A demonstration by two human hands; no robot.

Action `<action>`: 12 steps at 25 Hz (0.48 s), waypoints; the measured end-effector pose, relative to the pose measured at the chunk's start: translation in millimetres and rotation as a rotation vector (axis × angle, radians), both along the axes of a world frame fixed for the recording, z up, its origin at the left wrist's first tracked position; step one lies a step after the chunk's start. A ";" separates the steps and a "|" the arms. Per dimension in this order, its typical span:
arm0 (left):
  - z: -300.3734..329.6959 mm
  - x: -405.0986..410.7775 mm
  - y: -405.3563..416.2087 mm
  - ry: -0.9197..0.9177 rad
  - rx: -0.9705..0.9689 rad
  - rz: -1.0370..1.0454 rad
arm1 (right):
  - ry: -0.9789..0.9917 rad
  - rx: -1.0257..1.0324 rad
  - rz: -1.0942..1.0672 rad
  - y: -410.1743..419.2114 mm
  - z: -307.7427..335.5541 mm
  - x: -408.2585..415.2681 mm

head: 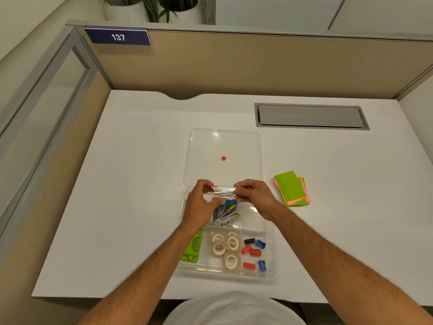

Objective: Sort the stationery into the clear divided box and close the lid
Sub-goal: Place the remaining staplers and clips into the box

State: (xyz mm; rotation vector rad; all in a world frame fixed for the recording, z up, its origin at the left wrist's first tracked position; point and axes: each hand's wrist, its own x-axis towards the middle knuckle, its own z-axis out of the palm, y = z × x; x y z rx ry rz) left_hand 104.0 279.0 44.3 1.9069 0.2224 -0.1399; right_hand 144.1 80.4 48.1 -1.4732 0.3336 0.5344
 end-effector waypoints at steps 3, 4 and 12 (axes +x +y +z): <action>-14.9 -5.4 1.4 0.018 0.231 -0.075 | -0.041 -0.174 0.042 1.6 -6.6 -1.1; -18.8 -6.4 2.1 0.014 0.320 -0.101 | -0.047 -0.225 0.041 3.4 -9.2 -2.4; -32.9 -11.1 0.4 -0.113 0.737 -0.205 | -0.163 -0.562 0.141 13.4 -19.2 -7.0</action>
